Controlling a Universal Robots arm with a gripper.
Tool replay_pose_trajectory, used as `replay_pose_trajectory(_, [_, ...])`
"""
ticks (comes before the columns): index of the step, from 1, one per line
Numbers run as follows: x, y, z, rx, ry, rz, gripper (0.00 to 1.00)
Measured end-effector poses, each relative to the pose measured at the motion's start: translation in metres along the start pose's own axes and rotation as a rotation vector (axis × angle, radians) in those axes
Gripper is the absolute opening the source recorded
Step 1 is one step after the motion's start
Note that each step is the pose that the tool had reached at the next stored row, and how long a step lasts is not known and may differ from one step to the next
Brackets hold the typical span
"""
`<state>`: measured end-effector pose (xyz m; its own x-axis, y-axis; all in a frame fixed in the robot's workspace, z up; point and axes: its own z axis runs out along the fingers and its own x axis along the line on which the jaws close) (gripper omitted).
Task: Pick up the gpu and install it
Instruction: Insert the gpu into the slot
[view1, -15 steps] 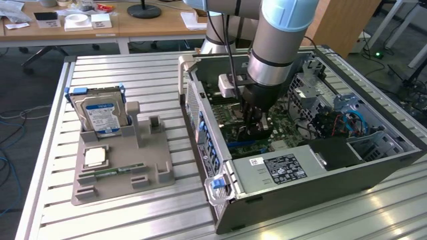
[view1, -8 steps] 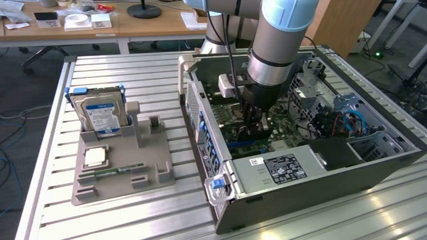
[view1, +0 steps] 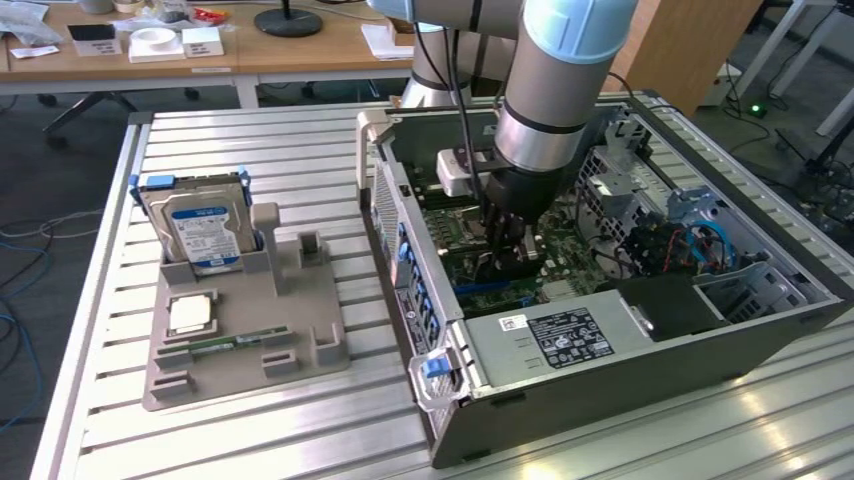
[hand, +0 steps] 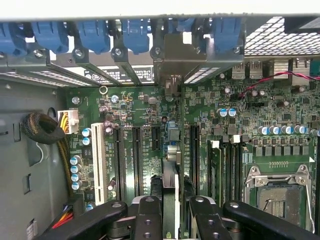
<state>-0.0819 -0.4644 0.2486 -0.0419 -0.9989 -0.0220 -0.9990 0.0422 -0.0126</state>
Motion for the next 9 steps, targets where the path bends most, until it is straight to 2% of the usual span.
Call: replay_pose_trajectory(9, [-0.0009, 0.0000, 0.0000, -0.0002, -0.0002, -0.009, 0.26])
